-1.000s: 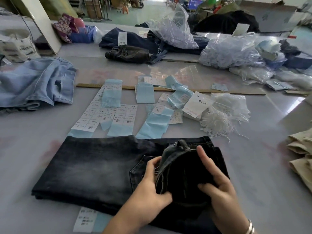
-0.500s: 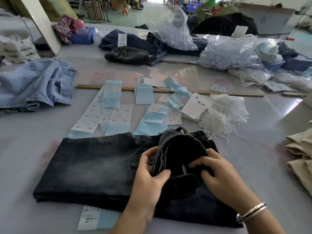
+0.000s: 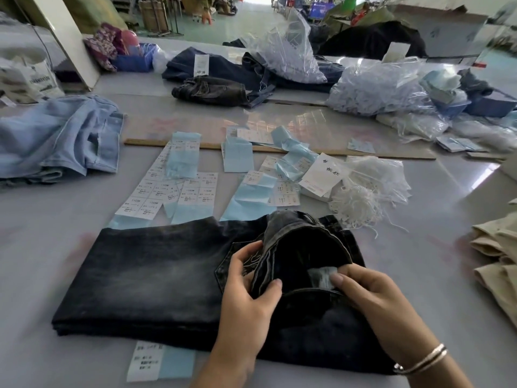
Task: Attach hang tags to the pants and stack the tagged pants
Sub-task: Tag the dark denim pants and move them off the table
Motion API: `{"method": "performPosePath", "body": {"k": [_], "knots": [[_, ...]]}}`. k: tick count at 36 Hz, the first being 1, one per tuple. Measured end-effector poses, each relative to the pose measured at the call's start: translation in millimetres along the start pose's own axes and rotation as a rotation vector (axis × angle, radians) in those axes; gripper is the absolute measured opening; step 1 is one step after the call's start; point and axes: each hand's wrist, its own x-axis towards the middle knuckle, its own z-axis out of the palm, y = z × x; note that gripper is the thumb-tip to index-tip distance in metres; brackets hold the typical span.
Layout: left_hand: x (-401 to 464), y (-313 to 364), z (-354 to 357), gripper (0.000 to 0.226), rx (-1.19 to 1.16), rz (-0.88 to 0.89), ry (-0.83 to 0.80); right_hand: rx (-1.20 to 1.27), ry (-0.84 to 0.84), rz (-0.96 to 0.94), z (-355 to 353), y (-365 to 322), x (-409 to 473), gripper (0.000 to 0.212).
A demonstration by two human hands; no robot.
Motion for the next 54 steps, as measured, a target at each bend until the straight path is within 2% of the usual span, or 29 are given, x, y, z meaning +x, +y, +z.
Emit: {"method": "performPosePath", "body": {"k": [5, 8, 10, 14, 16, 19, 21, 22, 25, 29, 32, 35, 36, 38, 40, 41, 43, 45, 47, 50, 54], "knots": [[-1, -3, -6, 0.058, -0.157, -0.094, 0.015, 0.346, -0.046, 0.034, 12, 16, -4, 0.022], [-1, -5, -8, 0.056, -0.174, -0.117, 0.007, 0.508, -0.089, 0.061, 15, 22, -5, 0.037], [-1, -6, -8, 0.056, -0.172, -0.118, 0.003, 0.506, -0.098, 0.056, 15, 22, -6, 0.044], [0, -7, -9, 0.058, -0.176, -0.115, 0.0, 0.494, -0.096, 0.036, 13, 21, -5, 0.044], [1, -7, -10, 0.058, -0.186, -0.115, 0.008, 0.497, -0.1, 0.022, 14, 20, -5, 0.037], [1, -6, -13, 0.057, -0.255, -0.141, 0.029, 0.533, -0.129, -0.003, 16, 16, -6, 0.013], [3, -5, -14, 0.055, -0.326, -0.178, 0.049, 0.527, -0.131, -0.003, 18, 16, -5, 0.019], [4, -5, -14, 0.054, -0.342, -0.196, 0.059, 0.497, -0.124, -0.002, 18, 16, -5, 0.023], [5, -6, -13, 0.052, -0.353, -0.249, 0.08, 0.386, -0.1, -0.026, 18, 15, -2, 0.012], [6, -4, -14, 0.046, -0.314, -0.316, 0.03, 0.24, -0.071, -0.027, 14, 17, -1, 0.019], [12, 1, -18, 0.038, -0.165, -0.338, -0.222, 0.226, -0.021, 0.082, 2, 18, 0, 0.016], [26, 7, -19, 0.04, 0.169, -0.208, -0.453, 0.273, 0.057, 0.313, -17, 23, 2, 0.035], [34, 7, -17, 0.039, 0.304, -0.119, -0.456, 0.284, 0.065, 0.401, -25, 23, 2, 0.035], [53, 3, -15, 0.029, 0.54, 0.082, -0.344, 0.243, 0.072, 0.533, -39, 25, 4, 0.028], [74, -9, -16, 0.03, 0.875, 0.271, -0.27, 0.093, 0.09, 0.582, -54, 29, 9, 0.025], [82, -17, -18, 0.038, 1.059, 0.32, -0.277, 0.012, 0.114, 0.567, -60, 29, 14, 0.027], [93, -34, -23, 0.051, 1.329, 0.309, -0.344, -0.127, 0.202, 0.453, -68, 26, 31, 0.03], [95, -47, -27, 0.056, 1.46, 0.295, -0.38, -0.257, 0.325, 0.265, -69, 19, 57, 0.032], [93, -55, -27, 0.059, 1.483, 0.315, -0.358, -0.399, 0.38, 0.059, -62, 10, 88, 0.026], [89, -57, -28, 0.062, 1.497, 0.322, -0.325, -0.636, 0.3, -0.136, -40, 3, 138, 0.016], [79, -59, -30, 0.067, 1.481, 0.318, -0.299, -1.085, 0.094, -0.119, -17, 3, 202, 0.037]]}}
